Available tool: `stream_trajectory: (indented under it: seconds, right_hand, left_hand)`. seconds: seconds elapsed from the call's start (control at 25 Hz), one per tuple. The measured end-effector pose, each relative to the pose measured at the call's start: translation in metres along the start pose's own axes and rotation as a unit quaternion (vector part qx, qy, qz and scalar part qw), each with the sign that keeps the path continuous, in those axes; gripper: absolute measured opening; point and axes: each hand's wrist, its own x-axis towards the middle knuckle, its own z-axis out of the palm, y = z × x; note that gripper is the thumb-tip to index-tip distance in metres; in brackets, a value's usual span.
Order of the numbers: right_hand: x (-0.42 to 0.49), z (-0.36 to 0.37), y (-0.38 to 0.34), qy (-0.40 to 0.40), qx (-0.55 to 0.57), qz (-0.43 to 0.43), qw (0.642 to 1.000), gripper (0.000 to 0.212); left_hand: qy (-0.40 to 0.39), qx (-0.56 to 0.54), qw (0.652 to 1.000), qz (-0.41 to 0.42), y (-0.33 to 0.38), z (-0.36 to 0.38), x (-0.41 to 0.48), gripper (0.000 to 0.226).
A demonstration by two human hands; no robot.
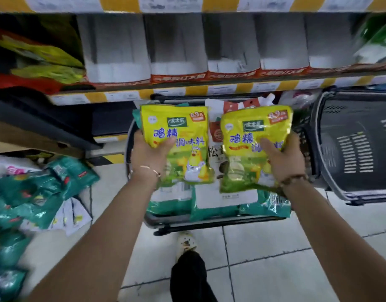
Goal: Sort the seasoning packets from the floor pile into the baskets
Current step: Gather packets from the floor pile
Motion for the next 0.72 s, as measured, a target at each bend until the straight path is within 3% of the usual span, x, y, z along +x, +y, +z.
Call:
stream_trajectory:
  seconds: [0.12,0.24,0.36,0.44,0.56,0.72]
  right_hand:
    - [0.026,0.025,0.002,-0.031,-0.154,0.012,0.987,0.064]
    - [0.020,0.044,0.003,-0.060,-0.282,-0.067,0.955,0.071]
    - [0.000,0.055,0.001,-0.097,-0.352,-0.124,0.923,0.075]
    - [-0.018,0.061,0.005,-0.085,-0.381,-0.155,0.908,0.076]
    - [-0.030,0.070,0.009,-0.073,-0.388,-0.146,0.907,0.073]
    - [-0.025,0.075,0.008,-0.079,-0.393,-0.132,0.907,0.073]
  left_hand:
    - [0.017,0.188,0.982,0.011,-0.011,0.023,0.016,0.080]
    - [0.032,0.314,0.943,0.103,-0.024,0.040,-0.003,0.070]
    - [-0.059,0.401,0.904,0.135,-0.025,0.059,-0.020,0.069]
    - [-0.083,0.454,0.878,0.127,-0.032,0.065,-0.023,0.072]
    - [-0.057,0.519,0.840,0.147,-0.047,0.071,-0.023,0.068]
    - [-0.036,0.544,0.826,0.144,-0.051,0.083,-0.020,0.072]
